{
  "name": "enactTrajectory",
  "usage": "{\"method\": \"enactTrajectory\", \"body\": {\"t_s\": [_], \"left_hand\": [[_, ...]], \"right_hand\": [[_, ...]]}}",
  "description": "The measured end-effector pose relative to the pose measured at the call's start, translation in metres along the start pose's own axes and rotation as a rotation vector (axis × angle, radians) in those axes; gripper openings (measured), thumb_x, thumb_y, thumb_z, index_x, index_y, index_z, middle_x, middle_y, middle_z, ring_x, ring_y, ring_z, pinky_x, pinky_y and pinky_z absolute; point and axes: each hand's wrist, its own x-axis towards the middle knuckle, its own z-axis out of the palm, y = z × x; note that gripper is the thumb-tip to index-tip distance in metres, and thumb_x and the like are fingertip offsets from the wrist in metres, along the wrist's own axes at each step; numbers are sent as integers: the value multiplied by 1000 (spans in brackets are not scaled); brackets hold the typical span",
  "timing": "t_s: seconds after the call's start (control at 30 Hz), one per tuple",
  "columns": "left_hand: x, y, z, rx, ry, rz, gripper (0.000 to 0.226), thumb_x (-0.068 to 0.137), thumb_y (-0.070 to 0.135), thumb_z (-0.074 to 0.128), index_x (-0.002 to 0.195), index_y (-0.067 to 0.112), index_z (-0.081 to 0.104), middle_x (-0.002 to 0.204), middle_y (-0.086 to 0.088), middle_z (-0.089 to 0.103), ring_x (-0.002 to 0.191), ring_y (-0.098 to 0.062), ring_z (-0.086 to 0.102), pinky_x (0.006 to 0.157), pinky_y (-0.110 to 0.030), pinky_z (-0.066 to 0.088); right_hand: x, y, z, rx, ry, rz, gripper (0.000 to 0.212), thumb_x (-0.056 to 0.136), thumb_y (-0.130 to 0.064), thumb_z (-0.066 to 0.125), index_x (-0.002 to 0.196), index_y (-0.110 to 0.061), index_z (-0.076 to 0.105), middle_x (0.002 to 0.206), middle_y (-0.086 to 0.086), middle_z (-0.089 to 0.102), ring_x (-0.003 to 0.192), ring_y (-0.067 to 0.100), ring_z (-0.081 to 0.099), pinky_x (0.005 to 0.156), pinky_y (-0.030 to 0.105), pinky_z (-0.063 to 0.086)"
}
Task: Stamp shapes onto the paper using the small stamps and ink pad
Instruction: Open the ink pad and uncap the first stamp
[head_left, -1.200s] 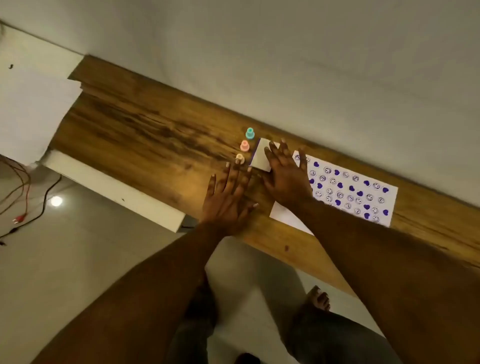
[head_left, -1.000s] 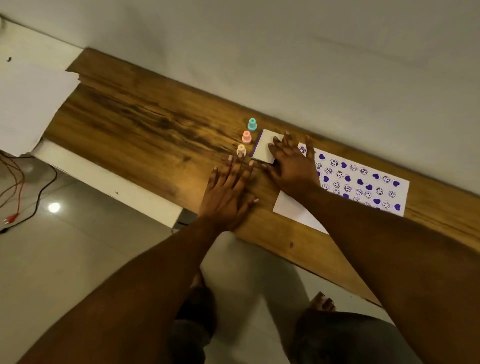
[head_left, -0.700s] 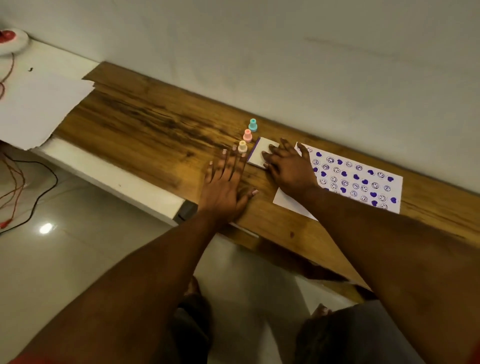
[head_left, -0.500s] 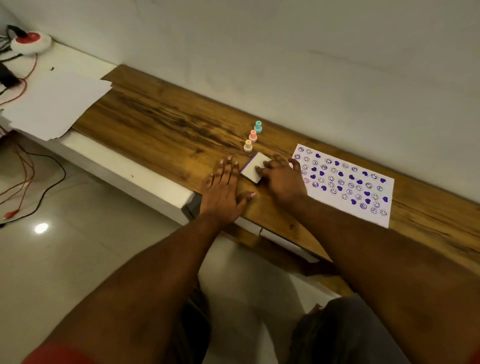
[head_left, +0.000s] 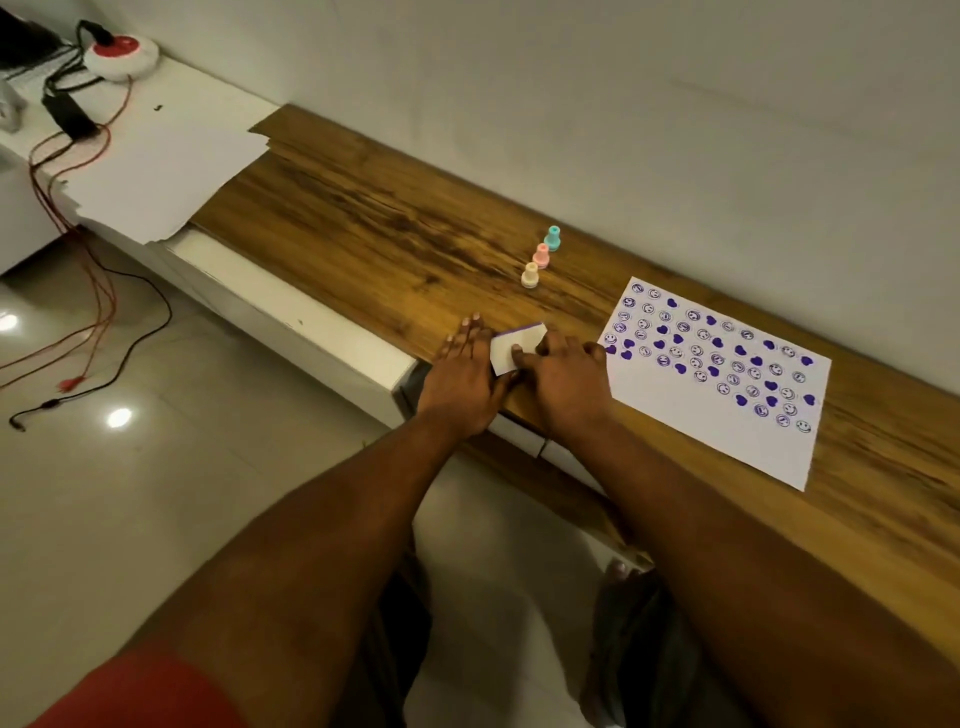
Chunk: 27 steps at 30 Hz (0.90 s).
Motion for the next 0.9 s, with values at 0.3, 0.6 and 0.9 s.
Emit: {"method": "enactTrajectory", "body": {"t_s": [0.3, 0.6, 0.9], "left_hand": [[3, 1, -10, -26, -75, 9, 83, 105, 60, 40, 164, 5, 17, 174, -19, 8, 161, -30, 4, 130, -43, 7], [3, -4, -16, -118, -68, 29, 81, 100, 58, 56, 159, 8, 29, 172, -20, 15, 160, -30, 11, 129, -43, 15], [10, -5, -23, -177, -96, -49, 86, 89, 51, 77, 156, 17, 35, 171, -11, 26, 155, -30, 29, 121, -48, 36]], "right_hand": [[18, 21, -10, 249, -15, -119, 34, 98, -35, 62, 132, -32, 56, 152, 0, 51, 139, 24, 45, 115, 45, 31], [28, 33, -13, 70, -47, -244, 51, 101, -42, 55, 149, -29, 45, 151, 4, 51, 138, 27, 46, 111, 47, 34], [40, 47, -14, 247, -27, -269, 37, 105, -39, 45, 139, -32, 56, 139, -2, 61, 130, 23, 52, 106, 48, 34]]}}
